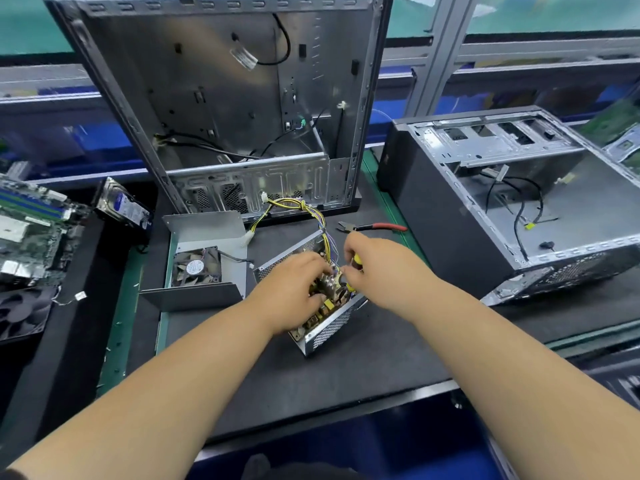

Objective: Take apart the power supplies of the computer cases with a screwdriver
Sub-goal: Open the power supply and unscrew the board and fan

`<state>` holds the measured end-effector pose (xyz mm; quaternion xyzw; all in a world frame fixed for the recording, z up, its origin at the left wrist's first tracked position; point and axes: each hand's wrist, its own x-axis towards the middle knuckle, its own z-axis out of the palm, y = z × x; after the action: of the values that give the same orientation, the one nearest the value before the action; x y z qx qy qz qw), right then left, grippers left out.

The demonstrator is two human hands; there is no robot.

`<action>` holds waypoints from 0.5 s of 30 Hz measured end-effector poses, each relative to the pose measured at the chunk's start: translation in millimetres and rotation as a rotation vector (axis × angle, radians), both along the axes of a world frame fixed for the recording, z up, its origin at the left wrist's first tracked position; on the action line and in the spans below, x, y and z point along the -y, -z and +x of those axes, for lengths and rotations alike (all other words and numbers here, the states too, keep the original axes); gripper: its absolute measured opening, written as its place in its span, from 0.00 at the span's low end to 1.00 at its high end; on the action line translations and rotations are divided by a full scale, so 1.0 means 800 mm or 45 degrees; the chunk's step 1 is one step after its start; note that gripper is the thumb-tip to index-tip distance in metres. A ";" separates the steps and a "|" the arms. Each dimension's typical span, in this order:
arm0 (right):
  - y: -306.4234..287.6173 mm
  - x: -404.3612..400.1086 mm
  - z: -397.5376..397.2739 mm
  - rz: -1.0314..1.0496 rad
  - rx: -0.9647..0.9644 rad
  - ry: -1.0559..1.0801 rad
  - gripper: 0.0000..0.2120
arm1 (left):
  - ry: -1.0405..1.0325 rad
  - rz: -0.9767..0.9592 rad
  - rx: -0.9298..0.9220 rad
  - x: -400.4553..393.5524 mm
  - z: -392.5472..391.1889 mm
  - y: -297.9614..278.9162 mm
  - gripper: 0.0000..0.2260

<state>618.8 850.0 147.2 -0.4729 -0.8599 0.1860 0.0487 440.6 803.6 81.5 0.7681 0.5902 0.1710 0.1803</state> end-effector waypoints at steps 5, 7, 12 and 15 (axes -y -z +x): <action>0.000 -0.007 0.011 -0.032 -0.060 -0.082 0.06 | -0.114 -0.032 0.065 0.003 0.011 -0.002 0.17; 0.003 -0.010 0.015 0.021 -0.012 -0.115 0.06 | -0.142 -0.038 0.074 0.006 0.015 -0.004 0.16; 0.000 -0.015 0.013 0.098 0.107 -0.163 0.18 | -0.195 -0.059 0.090 0.010 0.020 -0.010 0.17; -0.002 -0.018 0.010 0.023 0.020 -0.177 0.12 | -0.218 -0.046 0.099 0.009 0.023 -0.014 0.16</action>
<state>626.8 864.1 148.7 -0.4130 -0.8927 0.1773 0.0335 458.6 796.6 92.6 0.7042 0.6492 0.2047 0.2016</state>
